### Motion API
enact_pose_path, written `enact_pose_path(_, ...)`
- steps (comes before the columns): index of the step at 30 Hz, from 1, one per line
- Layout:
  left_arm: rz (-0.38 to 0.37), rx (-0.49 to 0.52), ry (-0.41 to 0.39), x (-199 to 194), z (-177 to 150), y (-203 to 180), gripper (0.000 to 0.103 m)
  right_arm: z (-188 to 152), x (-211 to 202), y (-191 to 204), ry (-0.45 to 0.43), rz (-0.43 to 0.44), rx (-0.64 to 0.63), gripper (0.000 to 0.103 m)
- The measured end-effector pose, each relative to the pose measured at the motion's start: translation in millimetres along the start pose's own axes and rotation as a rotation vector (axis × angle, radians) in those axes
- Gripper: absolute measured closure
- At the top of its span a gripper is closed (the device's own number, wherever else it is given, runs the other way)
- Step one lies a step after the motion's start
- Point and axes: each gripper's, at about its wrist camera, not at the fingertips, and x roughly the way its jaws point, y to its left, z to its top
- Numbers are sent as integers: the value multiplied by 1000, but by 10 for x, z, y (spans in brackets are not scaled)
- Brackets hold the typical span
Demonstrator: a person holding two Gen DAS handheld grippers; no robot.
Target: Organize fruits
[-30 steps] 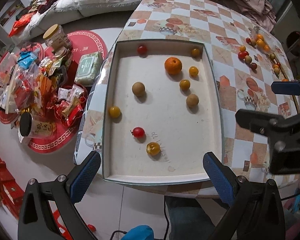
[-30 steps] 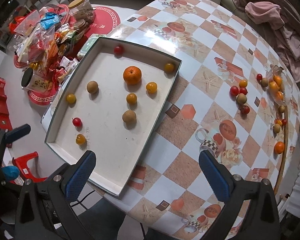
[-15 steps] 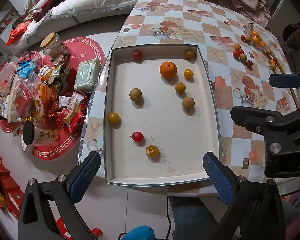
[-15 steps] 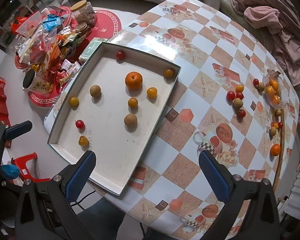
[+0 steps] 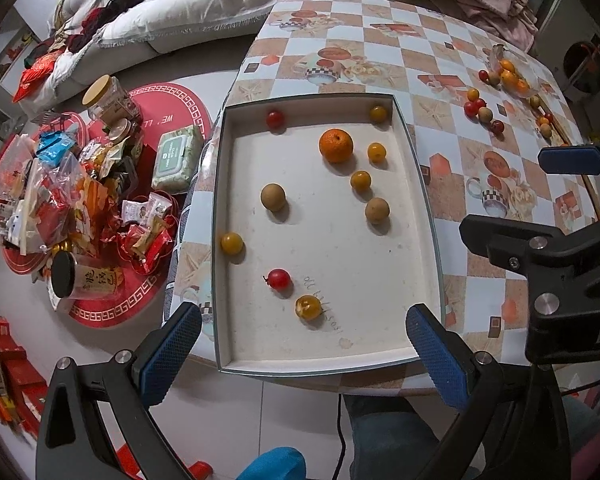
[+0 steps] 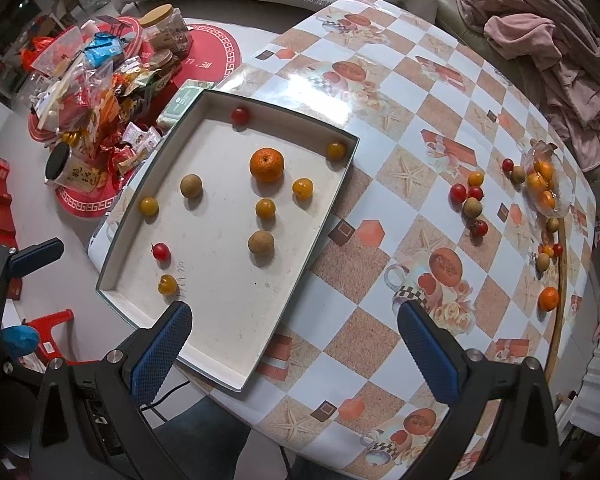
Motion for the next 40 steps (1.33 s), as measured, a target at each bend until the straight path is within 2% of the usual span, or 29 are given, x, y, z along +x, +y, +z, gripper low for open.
enact_pose_path(40,-17,16,-12,-1,-31,-56,0,-29,-9,-9,-3,1,5,0)
